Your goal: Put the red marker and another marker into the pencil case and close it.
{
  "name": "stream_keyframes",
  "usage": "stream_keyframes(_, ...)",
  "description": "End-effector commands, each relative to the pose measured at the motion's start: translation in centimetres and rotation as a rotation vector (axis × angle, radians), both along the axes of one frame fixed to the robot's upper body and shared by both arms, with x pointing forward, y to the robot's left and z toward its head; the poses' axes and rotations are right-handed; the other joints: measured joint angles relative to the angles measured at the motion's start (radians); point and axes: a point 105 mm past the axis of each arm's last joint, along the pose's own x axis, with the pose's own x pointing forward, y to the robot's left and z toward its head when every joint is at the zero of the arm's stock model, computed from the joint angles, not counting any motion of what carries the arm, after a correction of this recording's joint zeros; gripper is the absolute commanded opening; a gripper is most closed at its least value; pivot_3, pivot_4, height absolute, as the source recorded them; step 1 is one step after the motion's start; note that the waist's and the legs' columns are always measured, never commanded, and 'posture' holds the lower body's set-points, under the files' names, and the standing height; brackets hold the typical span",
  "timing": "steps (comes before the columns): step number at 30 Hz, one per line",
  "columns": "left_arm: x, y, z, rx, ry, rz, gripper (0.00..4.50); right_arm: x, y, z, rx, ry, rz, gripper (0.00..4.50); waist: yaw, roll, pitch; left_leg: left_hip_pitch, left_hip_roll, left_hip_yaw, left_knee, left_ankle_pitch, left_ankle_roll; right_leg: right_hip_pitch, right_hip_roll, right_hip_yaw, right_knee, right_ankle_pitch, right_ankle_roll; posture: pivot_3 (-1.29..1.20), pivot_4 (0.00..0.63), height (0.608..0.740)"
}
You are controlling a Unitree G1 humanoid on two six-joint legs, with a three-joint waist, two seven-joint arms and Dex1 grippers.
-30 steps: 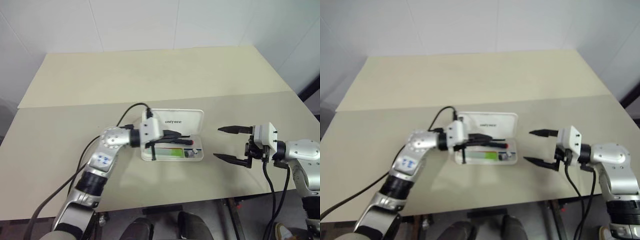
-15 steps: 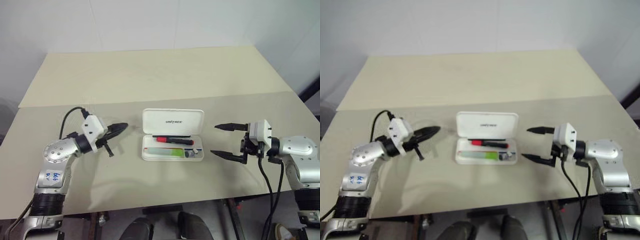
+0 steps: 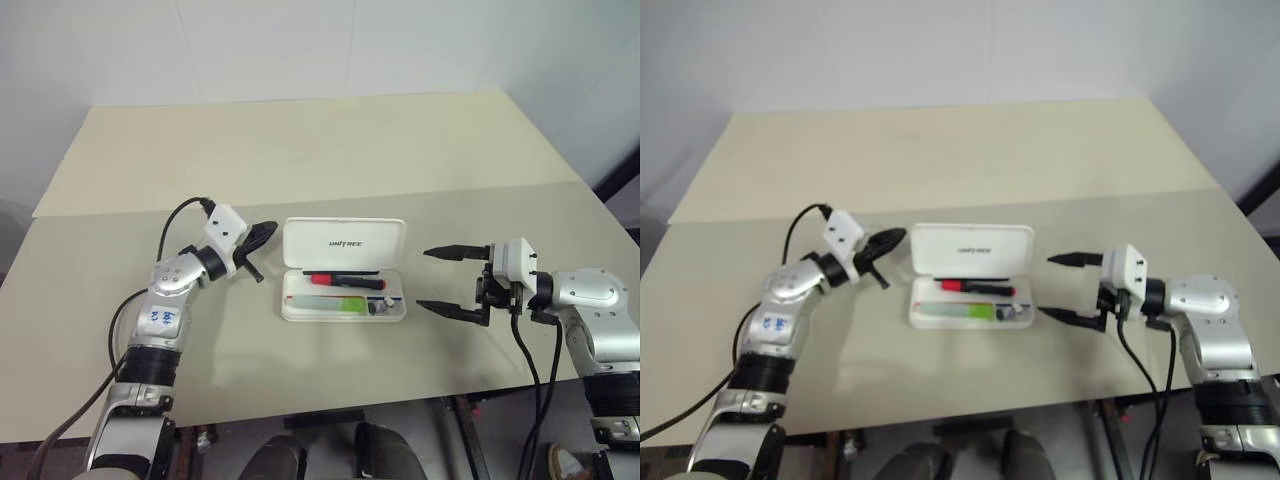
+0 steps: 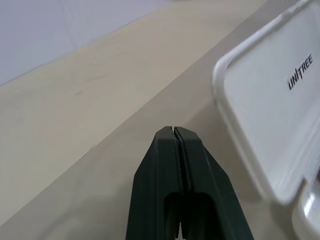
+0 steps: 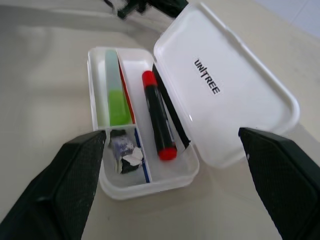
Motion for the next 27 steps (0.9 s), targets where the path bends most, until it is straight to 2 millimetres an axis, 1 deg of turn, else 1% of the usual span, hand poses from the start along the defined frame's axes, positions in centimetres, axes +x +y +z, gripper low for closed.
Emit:
stream_keyframes(1,0.2,-1.8,1.8,-0.033,-0.066,-0.075,0.05,-0.2,-0.1,0.9,0.007,-0.044,-0.001,4.50,-0.003,0.000,0.000,0.000,0.000,0.000,0.000,0.000,0.000,0.000,0.000,0.000,0.000,0.000,0.000,0.00,0.150,0.740)
stream_keyframes(4,-0.3,-2.8,2.3,-0.064,-0.086,-0.154,0.05,-0.3,-0.1,0.8,0.009,-0.044,-0.004,4.50,-0.013,0.000,0.000,0.000,0.000,0.000,0.000,0.000,0.000,0.000,0.000,-0.001,0.000,0.000,0.000,0.00,0.150,0.740)
stream_keyframes(6,-0.8,-3.1,2.6,-0.077,-0.098,-0.197,0.05,-0.4,-0.1,0.8,0.011,-0.044,-0.005,4.50,-0.015,0.000,0.000,0.000,0.000,0.000,0.000,0.000,0.000,0.000,-0.001,-0.001,0.000,0.000,0.000,0.00,0.150,0.740)
stream_keyframes(9,-2.2,-3.4,2.7,-0.077,-0.123,-0.285,0.05,-0.4,-0.1,0.8,0.015,-0.044,-0.009,4.50,-0.018,0.000,0.000,0.000,0.000,0.000,0.000,0.000,0.000,0.000,-0.001,-0.001,0.000,0.000,0.000,0.00,0.150,0.740)
stream_keyframes(11,-2.6,-3.3,2.7,-0.070,-0.130,-0.312,0.05,-0.3,0.0,0.8,0.015,-0.044,-0.010,4.50,-0.019,0.000,0.000,0.000,0.000,0.000,0.000,0.000,0.000,0.000,-0.001,-0.001,0.000,0.000,0.000,0.00,0.150,0.740)
stream_keyframes(13,-3.7,-3.5,2.2,0.013,-0.137,-0.390,0.05,-0.3,0.1,0.9,0.019,-0.046,-0.011,4.50,-0.019,0.000,0.000,0.000,0.000,0.000,0.000,0.000,0.000,0.000,-0.001,-0.001,0.000,0.000,0.000,0.00,0.150,0.740)
stream_keyframes(16,-4.8,-3.8,1.5,0.116,-0.134,-0.480,0.05,-0.3,0.1,1.1,0.021,-0.049,-0.012,4.50,-0.018,0.000,0.000,0.000,0.000,0.000,0.000,0.000,0.000,0.000,-0.001,0.000,0.000,0.000,0.000,0.00,0.150,0.740)
stream_keyframes(20,-5.4,-4.2,1.0,0.166,-0.115,-0.532,0.05,-0.2,0.0,1.3,0.022,-0.053,-0.013,4.50,-0.014,0.000,0.000,0.000,0.000,0.000,0.001,0.000,0.000,0.001,-0.001,0.000,0.000,0.000,0.000,0.00,0.150,0.740)
stream_keyframes(23,-6.1,-5.6,0.0,0.238,-0.062,-0.607,0.05,-0.2,-0.2,1.9,0.024,-0.063,-0.019,4.50,-0.016,0.000,0.000,0.000,0.000,0.000,0.001,0.000,0.000,0.001,-0.001,0.000,0.000,0.001,-0.001,0.00,0.150,0.740)
stream_keyframes(27,-6.7,-7.4,-1.1,0.286,-0.014,-0.646,0.05,0.0,-0.2,2.4,0.027,-0.077,-0.028,4.50,-0.016,0.000,0.000,0.000,0.000,-0.001,0.000,0.000,0.000,0.000,-0.001,0.000,0.000,0.001,-0.001,0.00,0.150,0.740)
